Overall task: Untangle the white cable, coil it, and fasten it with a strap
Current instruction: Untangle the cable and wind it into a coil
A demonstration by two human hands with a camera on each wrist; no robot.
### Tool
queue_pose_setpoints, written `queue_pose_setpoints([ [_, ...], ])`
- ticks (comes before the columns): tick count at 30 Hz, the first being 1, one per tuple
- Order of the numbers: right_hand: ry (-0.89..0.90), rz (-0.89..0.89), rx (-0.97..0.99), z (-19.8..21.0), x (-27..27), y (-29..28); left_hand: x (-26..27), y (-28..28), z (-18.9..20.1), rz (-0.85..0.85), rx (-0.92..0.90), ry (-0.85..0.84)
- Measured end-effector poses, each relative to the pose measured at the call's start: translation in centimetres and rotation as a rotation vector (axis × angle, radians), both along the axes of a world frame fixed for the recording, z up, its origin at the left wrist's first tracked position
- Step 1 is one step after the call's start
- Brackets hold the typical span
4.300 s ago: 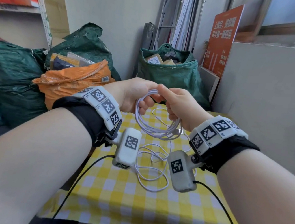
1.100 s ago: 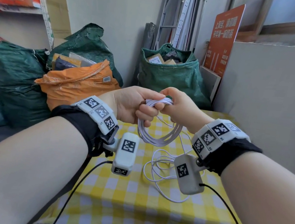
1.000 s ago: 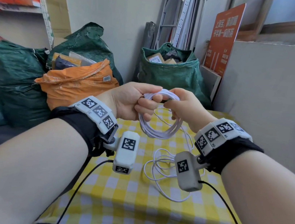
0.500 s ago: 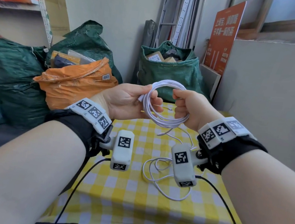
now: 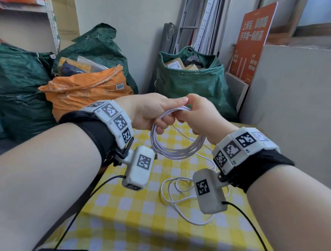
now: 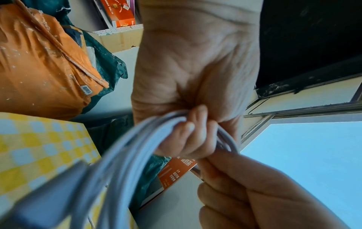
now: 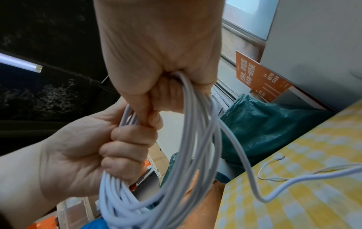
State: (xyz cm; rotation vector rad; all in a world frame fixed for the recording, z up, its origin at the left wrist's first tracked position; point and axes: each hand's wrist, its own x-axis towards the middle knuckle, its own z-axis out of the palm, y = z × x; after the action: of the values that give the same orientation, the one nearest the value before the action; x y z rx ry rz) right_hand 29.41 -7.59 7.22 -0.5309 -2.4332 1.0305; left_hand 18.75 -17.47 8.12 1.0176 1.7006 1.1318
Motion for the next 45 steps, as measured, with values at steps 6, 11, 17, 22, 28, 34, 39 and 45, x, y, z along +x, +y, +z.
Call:
queue_pose_setpoints([
  [6,0.13,0.065,-0.394,-0.6,0.8,1.2,0.0,0.3,0.0,0.073,0.108,0.003],
  [11,0.178,0.138,-0.6,-0.6,1.3,2.3,-0.3,0.3,0.1,0.139,0.227,-0.076],
  [17,0.249,0.195,-0.824,-0.4,1.5,2.5,-0.6,0.3,-0.4,0.18,0.324,-0.241],
  [22,0.278,0.068,-0.733,-0.1,1.1,2.2,-0.4,0.5,-0.5,0.115,0.227,-0.24],
  [28,0.135,0.022,-0.399,0.0,1.1,2.1,0.1,0.6,0.8,0.036,0.047,-0.025],
  [34,0.079,0.096,-0.324,0.2,1.2,1.4,1.1,1.5,0.9,0.016,0.018,0.093],
  [39,0.122,0.148,-0.456,-0.5,1.6,2.4,0.8,1.6,0.6,0.091,0.104,0.073],
  [45,0.157,0.141,-0.694,-1.2,1.9,3.6,0.4,1.7,0.7,0.173,0.249,-0.106],
])
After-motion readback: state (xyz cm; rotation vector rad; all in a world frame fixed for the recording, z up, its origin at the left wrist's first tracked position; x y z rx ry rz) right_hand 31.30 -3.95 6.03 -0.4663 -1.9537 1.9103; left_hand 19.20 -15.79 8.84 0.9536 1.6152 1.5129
